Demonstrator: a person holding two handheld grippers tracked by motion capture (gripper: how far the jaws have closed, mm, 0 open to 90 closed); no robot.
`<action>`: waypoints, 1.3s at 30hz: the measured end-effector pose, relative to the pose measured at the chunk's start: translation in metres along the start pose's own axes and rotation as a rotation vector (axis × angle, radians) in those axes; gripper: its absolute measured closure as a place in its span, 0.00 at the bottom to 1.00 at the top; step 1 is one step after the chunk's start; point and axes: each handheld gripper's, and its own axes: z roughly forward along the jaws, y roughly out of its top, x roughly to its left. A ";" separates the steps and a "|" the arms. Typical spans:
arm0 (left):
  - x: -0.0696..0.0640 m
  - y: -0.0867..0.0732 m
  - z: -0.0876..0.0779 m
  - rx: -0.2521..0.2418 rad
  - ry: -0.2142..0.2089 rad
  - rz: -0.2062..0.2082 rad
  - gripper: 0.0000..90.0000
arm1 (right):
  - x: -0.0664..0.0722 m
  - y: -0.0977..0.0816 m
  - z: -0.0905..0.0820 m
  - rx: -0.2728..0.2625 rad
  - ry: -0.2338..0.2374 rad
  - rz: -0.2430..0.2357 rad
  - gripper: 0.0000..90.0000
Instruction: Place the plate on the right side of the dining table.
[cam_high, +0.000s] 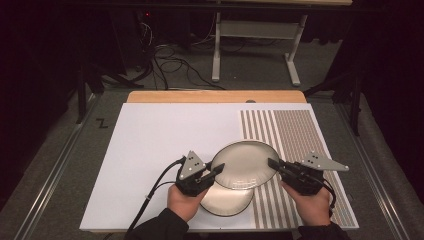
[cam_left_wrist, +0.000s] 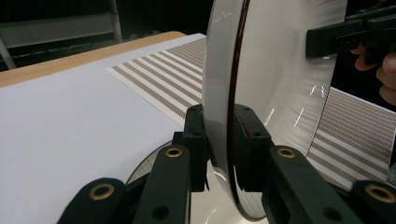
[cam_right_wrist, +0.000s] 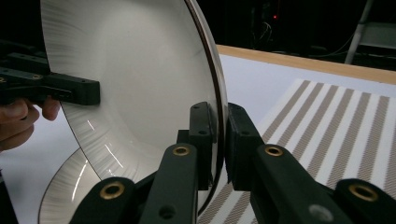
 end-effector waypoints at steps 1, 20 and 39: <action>-0.001 0.001 0.003 0.001 -0.004 0.000 0.86 | -0.002 0.000 -0.001 -0.002 -0.003 0.001 0.93; -0.016 0.019 0.054 0.037 -0.059 0.009 0.86 | -0.036 -0.011 -0.029 -0.064 -0.101 0.048 0.93; -0.028 0.039 0.106 0.099 -0.077 0.064 0.84 | -0.069 -0.019 -0.049 -0.080 -0.201 0.080 0.92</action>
